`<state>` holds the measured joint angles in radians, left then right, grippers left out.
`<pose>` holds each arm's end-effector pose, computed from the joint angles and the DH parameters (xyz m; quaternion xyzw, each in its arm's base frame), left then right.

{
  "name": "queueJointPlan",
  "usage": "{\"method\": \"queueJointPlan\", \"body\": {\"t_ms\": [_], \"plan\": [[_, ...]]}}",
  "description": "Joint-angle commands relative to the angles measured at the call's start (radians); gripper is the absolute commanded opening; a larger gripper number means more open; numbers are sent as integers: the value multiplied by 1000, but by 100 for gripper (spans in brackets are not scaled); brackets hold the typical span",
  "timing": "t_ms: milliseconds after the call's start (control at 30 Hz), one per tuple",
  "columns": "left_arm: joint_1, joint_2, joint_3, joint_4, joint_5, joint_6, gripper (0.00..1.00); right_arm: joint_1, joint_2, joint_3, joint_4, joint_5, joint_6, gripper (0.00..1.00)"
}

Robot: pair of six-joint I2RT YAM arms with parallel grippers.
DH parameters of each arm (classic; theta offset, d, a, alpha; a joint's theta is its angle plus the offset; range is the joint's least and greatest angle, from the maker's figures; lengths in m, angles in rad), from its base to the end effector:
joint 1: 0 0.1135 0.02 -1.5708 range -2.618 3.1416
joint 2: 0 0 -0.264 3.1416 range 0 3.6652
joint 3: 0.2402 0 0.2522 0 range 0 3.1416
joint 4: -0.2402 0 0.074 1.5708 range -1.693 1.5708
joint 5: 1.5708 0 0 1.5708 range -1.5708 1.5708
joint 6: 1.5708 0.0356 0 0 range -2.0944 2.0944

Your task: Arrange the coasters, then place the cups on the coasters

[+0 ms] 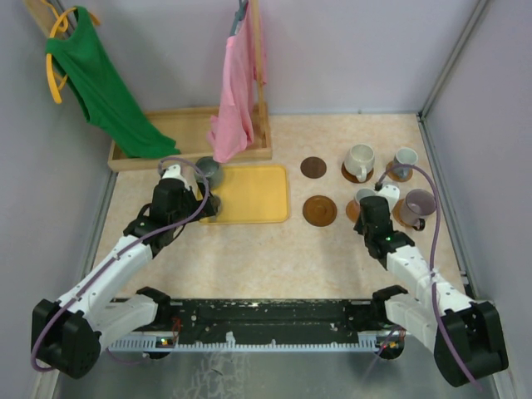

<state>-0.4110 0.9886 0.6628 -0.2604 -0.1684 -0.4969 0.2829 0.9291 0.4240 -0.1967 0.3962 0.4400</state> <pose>0.2013 -0.0812 0.2521 -0.0774 0.8756 -0.1399 0.4558 0.1834 0.0390 0.1900 0.1524 0.8801 -0.0210 0.4492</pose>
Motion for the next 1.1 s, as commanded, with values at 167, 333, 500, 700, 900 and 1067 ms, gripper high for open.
{"method": "queueJointPlan", "body": {"t_ms": [167,333,500,700,900,1067], "plan": [[-6,7,-5,33,18,-2,100,-9,-35,59,-39,138,49,28],[-6,4,-5,29,12,0,100,-9,-56,60,-22,88,31,28],[-5,3,0,21,-6,4,100,-8,-105,85,-9,31,-15,30],[-6,2,15,1,-33,13,100,-9,-128,129,-39,-15,-48,32],[-6,-10,7,16,-51,19,100,-8,-158,185,-76,-90,-62,32],[-6,8,18,19,-76,19,100,-7,-186,219,-94,-154,-77,35]]}}
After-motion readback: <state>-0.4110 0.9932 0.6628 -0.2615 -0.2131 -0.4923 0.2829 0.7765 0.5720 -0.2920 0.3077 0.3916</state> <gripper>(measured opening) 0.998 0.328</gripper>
